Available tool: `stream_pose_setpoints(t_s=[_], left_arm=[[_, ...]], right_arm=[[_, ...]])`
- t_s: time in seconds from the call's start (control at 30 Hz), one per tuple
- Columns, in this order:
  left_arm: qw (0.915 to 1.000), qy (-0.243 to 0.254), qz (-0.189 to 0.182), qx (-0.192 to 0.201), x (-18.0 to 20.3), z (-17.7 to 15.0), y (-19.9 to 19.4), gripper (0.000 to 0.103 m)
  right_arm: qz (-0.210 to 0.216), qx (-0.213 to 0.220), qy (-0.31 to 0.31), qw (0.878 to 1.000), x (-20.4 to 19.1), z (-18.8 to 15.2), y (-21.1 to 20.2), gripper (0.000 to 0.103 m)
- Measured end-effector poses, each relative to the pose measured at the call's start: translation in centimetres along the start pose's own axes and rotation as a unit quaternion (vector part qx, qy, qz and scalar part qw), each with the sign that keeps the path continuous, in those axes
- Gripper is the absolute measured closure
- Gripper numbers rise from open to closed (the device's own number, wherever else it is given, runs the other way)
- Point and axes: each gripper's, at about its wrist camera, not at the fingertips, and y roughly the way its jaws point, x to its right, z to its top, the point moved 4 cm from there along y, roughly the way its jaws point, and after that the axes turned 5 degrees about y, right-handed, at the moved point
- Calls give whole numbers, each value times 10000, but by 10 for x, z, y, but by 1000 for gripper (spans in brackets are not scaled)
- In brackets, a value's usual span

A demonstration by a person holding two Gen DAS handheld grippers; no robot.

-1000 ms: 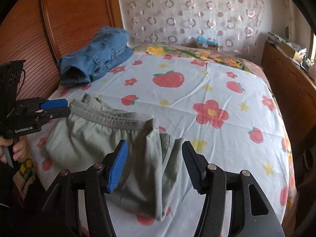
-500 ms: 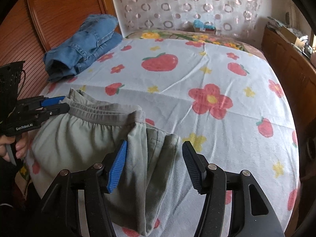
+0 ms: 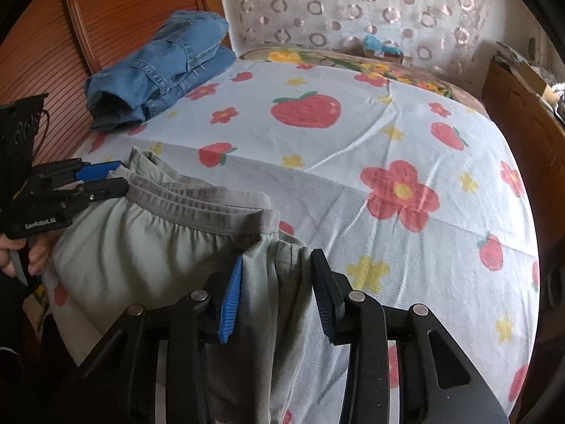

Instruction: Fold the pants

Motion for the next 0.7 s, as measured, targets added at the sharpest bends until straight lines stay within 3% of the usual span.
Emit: stream_pose_setpoints(t_s=[0.43, 0.7], left_arm=[[9998, 89, 160, -46, 3, 2, 1, 63], [9989, 75, 354, -282, 5, 3, 1, 60]], right_arm=[[73, 292, 78, 9995, 2, -6, -2, 66], [80, 312, 84, 9994, 1, -6, -2, 66]])
